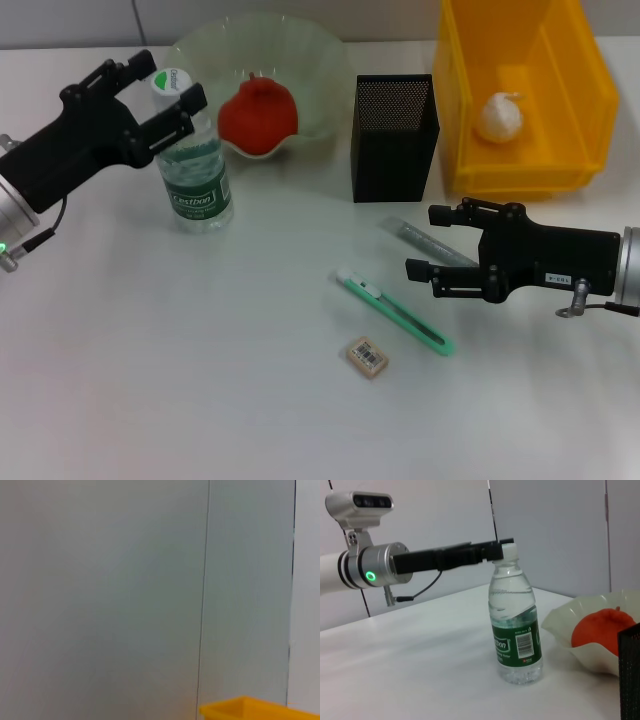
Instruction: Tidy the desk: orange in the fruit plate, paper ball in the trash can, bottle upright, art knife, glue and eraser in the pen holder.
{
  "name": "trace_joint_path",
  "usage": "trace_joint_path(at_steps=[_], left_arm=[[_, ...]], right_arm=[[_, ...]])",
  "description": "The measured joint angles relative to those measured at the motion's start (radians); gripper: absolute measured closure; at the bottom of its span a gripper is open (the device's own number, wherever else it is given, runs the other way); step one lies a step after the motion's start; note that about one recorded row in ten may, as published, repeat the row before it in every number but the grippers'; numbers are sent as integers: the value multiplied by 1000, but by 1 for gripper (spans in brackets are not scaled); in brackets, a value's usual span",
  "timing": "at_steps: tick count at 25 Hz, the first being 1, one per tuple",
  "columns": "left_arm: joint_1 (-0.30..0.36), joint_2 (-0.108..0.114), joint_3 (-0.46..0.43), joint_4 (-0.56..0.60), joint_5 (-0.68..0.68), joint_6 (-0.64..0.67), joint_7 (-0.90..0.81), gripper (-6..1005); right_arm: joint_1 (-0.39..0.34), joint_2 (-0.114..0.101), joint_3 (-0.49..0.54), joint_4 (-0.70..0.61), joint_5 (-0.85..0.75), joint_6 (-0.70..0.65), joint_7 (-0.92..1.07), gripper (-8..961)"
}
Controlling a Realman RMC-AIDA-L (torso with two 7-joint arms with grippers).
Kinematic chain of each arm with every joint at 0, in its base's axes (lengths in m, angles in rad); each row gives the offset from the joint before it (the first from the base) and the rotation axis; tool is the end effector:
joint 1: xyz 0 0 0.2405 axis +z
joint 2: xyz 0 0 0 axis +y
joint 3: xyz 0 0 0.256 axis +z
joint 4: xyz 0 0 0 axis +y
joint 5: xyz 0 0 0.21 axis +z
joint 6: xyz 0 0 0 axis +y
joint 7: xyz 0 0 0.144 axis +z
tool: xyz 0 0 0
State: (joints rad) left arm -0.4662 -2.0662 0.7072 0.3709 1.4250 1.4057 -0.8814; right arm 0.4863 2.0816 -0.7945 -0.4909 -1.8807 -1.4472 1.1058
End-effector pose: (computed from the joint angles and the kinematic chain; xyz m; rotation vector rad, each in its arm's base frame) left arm -0.2829 0.3375 0.0080 -2.1863 -0.4361 -0.9756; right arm 0.2795 0.3113 -0.0355 -2.7081 0.4820 0.6867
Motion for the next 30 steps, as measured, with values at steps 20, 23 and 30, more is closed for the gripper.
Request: trace_joint_path(at_steps=[20,23,30], left_arm=[[32,51,76,122,236,360,-284,215],[55,42,76,120,318,345,-255,215],[105,27,75,72,389,245,-143,215]], right_arm=[[8,-2,0,-2,4,-7,0,129],[13,-2,0,-5,4,-7,4,129],[26,-3,0,-9,5,-7,14,129]])
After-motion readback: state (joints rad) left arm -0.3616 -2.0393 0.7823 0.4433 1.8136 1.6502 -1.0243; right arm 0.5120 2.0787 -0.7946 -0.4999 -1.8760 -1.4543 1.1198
